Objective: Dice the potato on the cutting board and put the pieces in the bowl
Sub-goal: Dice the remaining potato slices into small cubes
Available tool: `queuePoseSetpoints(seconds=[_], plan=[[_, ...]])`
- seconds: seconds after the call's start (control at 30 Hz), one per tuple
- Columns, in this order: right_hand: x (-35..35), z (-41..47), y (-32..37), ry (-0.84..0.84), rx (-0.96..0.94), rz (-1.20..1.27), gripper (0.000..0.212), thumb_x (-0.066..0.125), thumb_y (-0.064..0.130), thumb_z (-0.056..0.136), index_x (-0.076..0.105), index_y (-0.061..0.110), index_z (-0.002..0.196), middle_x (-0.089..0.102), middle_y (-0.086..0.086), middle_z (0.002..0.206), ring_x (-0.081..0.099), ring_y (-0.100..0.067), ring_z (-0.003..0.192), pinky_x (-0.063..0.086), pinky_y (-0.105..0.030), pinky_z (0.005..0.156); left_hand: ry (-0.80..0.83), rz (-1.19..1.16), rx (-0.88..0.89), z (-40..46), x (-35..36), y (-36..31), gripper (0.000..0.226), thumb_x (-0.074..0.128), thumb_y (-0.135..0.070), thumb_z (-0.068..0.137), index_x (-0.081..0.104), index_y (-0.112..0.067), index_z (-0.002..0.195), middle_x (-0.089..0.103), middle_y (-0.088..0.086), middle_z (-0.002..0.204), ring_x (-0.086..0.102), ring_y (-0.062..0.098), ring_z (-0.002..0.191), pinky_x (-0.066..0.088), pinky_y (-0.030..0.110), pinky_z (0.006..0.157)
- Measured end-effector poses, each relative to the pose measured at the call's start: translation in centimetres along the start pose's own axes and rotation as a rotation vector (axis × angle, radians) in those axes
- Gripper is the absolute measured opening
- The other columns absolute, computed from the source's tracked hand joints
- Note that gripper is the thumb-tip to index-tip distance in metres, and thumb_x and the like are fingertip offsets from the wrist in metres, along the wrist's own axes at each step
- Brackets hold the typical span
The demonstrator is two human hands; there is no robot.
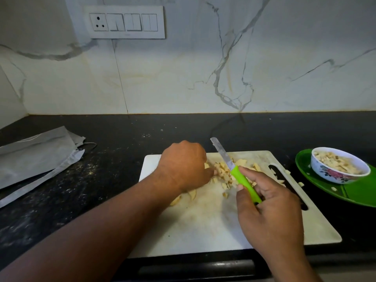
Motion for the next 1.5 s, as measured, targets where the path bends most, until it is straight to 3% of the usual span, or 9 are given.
queuePoseSetpoints(seconds=[0.1, 0.23, 0.47, 0.63, 0.8, 0.9, 1.2, 1.33, 1.5], plan=[[0.1, 0.0, -0.2, 0.046, 0.009, 0.018, 0.037, 0.064, 0.028, 0.086, 0.067, 0.036, 0.122, 0.068, 0.026, 0.08, 0.064, 0.0, 0.064, 0.056, -0.025, 0.05, 0.051, -0.04, 0.07, 0.4, 0.2, 0.5, 0.042, 0.065, -0.067, 0.089, 0.076, -0.037, 0.116, 0.073, -0.014, 0.107, 0.066, 0.012, 0.092, 0.058, 0.034, 0.083], [0.0, 0.1, -0.2, 0.077, -0.003, 0.022, 0.037, 0.066, 0.023, 0.086, 0.068, 0.036, 0.121, 0.061, 0.021, 0.067, 0.056, 0.003, 0.055, 0.037, -0.009, 0.042, 0.116, -0.138, 0.2, 0.6, -0.2, 1.5, 0.03, 0.069, -0.052, 0.092, 0.076, -0.039, 0.118, 0.07, -0.019, 0.118, 0.064, 0.007, 0.104, 0.053, 0.028, 0.088], [0.1, 0.0, -0.2, 0.1, -0.022, -0.012, 0.039, 0.067, 0.021, 0.086, 0.068, 0.036, 0.121, 0.062, 0.021, 0.064, 0.055, -0.003, 0.051, 0.035, -0.01, 0.039, 0.248, -0.298, 0.364, 0.6, -0.8, 3.7, 0.032, 0.075, -0.018, 0.084, 0.078, -0.038, 0.109, 0.068, -0.021, 0.113, 0.062, 0.0, 0.105, 0.053, 0.029, 0.098], [0.4, 0.1, 0.0, 0.128, -0.031, -0.123, 0.039, 0.065, 0.026, 0.086, 0.067, 0.037, 0.123, 0.07, 0.023, 0.088, 0.057, 0.004, 0.062, 0.041, -0.008, 0.05, 0.201, -0.343, 0.317, 0.5, -1.4, 6.2, 0.051, 0.084, -0.042, 0.084, 0.068, -0.043, 0.131, 0.066, -0.018, 0.131, 0.061, 0.002, 0.113, 0.049, 0.028, 0.099], [0.4, -0.1, 1.1, 0.17, -0.046, -0.309, 0.039, 0.064, 0.033, 0.084, 0.066, 0.043, 0.122, 0.07, 0.025, 0.1, 0.06, 0.0, 0.077, 0.045, -0.012, 0.065, 0.241, -0.302, 0.19, 0.8, -1.2, 6.8, 0.066, 0.089, -0.05, 0.074, 0.069, -0.03, 0.133, 0.071, -0.018, 0.113, 0.064, -0.005, 0.093, 0.043, 0.008, 0.077], [0.6, -0.3, 1.8, 0.193, -0.088, -0.425, 0.041, 0.062, 0.037, 0.082, 0.066, 0.044, 0.122, 0.072, 0.02, 0.096, 0.062, -0.007, 0.078, 0.051, -0.023, 0.071, 0.245, -0.37, 0.168, 0.8, -0.9, 6.6, 0.061, 0.092, -0.045, 0.073, 0.073, -0.027, 0.128, 0.071, -0.02, 0.104, 0.065, -0.008, 0.088, 0.049, 0.008, 0.079], [0.5, -0.5, 3.1, 0.198, -0.114, -0.46, 0.042, 0.062, 0.035, 0.085, 0.063, 0.04, 0.127, 0.071, 0.021, 0.093, 0.058, -0.004, 0.072, 0.054, -0.023, 0.07, 0.244, -0.437, 0.191, 0.5, -0.7, 5.5, 0.049, 0.09, -0.048, 0.074, 0.078, -0.033, 0.118, 0.074, -0.02, 0.104, 0.067, -0.004, 0.091, 0.054, 0.018, 0.087], [0.3, -0.2, 3.5, 0.217, -0.128, -0.465, 0.042, 0.06, 0.035, 0.086, 0.063, 0.042, 0.127, 0.071, 0.019, 0.087, 0.054, -0.002, 0.066, 0.048, -0.018, 0.064, 0.234, -0.432, 0.156, 0.6, -0.3, 5.2, 0.031, 0.089, -0.041, 0.078, 0.081, -0.031, 0.106, 0.071, -0.024, 0.09, 0.065, -0.005, 0.085, 0.048, 0.015, 0.079], [0.9, 0.3, 4.2, 0.234, -0.176, -0.563, 0.043, 0.057, 0.038, 0.086, 0.06, 0.045, 0.129, 0.072, 0.018, 0.099, 0.064, -0.005, 0.082, 0.036, -0.013, 0.063, 0.245, -0.438, 0.095, 0.9, -0.1, 5.1, 0.025, 0.089, -0.038, 0.077, 0.083, -0.028, 0.099, 0.069, -0.021, 0.084, 0.065, 0.0, 0.084, 0.052, 0.021, 0.084]])
Point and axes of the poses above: each hand's wrist, its own z-axis towards the middle knuckle, its own x-axis out of the palm, y = z × x, the point moved 2 cm from there along z, towards the middle knuckle
